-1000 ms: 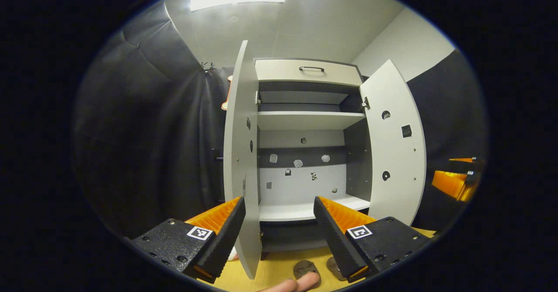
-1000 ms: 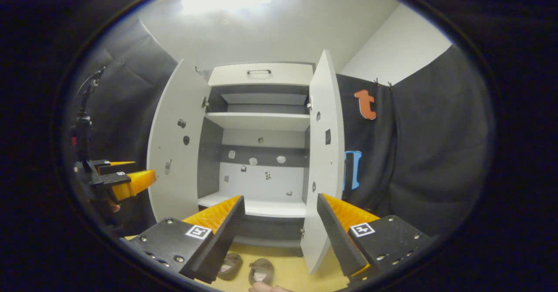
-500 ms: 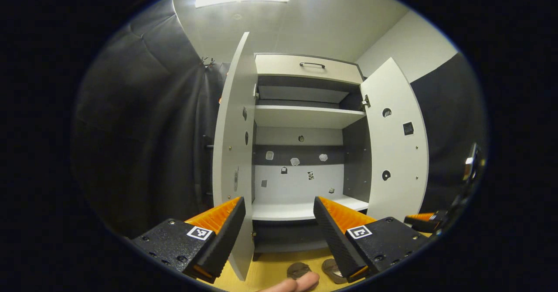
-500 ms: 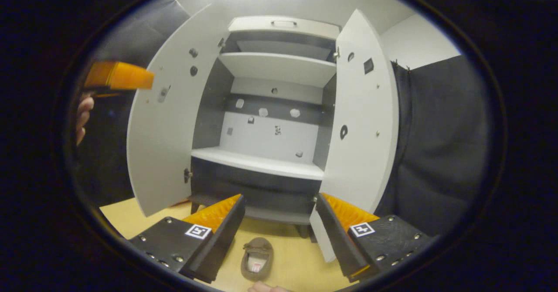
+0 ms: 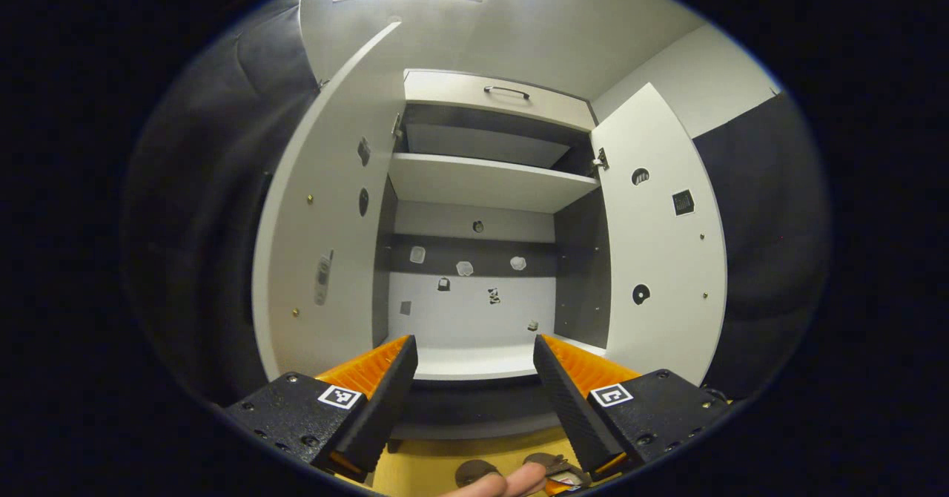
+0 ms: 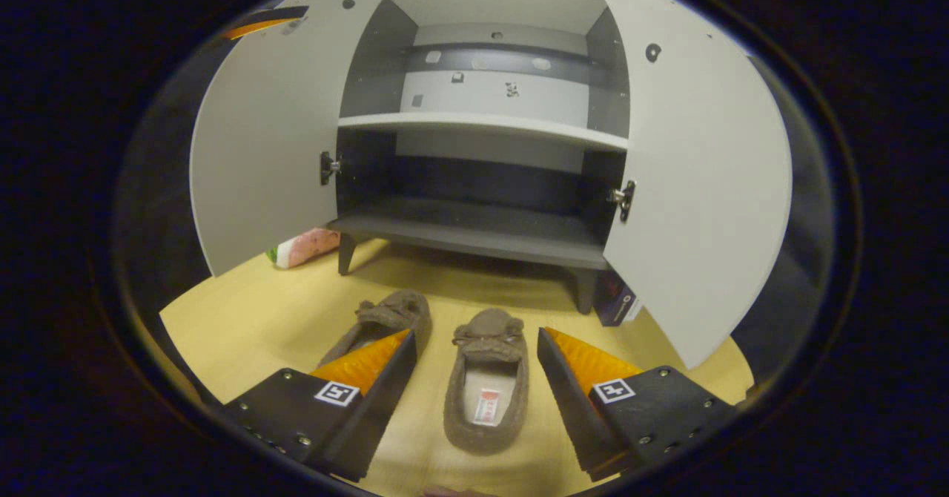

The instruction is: Grab one shoe with the right hand and put it into the shoe cabinet, grab the other shoe with the left hand and put it into the shoe cabinet; then close the right door with the right hand and the left door with the left hand.

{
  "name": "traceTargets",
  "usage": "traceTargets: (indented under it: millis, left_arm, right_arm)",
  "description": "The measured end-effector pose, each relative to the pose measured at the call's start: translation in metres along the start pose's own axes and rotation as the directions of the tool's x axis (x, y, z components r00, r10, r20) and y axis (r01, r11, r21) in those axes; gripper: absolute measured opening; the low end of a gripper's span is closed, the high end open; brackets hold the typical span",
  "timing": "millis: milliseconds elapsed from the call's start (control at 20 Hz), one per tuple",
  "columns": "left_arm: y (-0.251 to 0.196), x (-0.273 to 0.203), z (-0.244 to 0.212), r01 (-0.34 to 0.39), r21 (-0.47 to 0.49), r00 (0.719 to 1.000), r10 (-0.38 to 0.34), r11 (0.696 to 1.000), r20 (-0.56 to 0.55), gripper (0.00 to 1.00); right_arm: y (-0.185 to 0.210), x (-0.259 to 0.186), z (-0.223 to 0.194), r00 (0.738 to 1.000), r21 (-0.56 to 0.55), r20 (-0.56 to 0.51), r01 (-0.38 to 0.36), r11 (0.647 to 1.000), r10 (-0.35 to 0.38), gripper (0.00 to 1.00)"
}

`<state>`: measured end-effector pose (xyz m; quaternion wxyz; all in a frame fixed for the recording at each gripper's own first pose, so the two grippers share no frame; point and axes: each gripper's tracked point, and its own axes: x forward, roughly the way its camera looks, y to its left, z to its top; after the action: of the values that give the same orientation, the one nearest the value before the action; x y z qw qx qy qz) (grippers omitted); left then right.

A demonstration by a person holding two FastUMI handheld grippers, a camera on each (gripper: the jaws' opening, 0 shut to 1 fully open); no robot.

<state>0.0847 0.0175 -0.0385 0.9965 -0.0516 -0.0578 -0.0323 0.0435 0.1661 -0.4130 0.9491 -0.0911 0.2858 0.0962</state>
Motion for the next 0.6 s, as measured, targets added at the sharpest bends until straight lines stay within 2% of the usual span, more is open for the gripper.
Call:
traceTargets:
  millis: [100, 250, 300, 400, 550, 600]
  left_arm:
    - [0.003, 0.011, -0.009, 0.002, -0.007, 1.000, -0.002, 1.000, 0.000, 0.96]
    - [0.018, 0.021, -0.017, -0.035, 0.005, 0.999, 0.035, 0.999, 0.020, 0.96]
    - [0.023, 0.024, -0.019, -0.048, 0.003, 0.999, 0.048, 0.999, 0.026, 0.96]
    - [0.029, 0.030, -0.020, -0.056, 0.015, 0.998, 0.056, 0.998, 0.036, 0.96]
    - [0.033, 0.038, -0.026, -0.055, 0.037, 0.998, 0.054, 0.998, 0.017, 0.97]
    - [0.030, 0.041, -0.029, -0.043, 0.036, 0.999, 0.042, 0.998, 0.012, 0.97]
  right_arm:
    - [0.004, 0.011, -0.020, 0.999, 0.025, -0.050, -0.012, 1.000, 0.013, 0.99]
    - [0.014, 0.026, -0.040, 0.993, 0.062, -0.109, -0.037, 0.997, 0.044, 0.99]
    - [0.015, 0.032, -0.045, 0.991, 0.072, -0.125, -0.029, 0.997, 0.037, 0.96]
    - [0.020, 0.045, -0.054, 0.987, 0.081, -0.156, -0.034, 0.996, 0.047, 0.84]
    - [0.028, 0.064, -0.049, 0.987, 0.088, -0.148, -0.047, 0.995, 0.060, 0.84]
    - [0.026, 0.072, -0.052, 0.987, 0.103, -0.157, -0.026, 0.994, 0.042, 0.80]
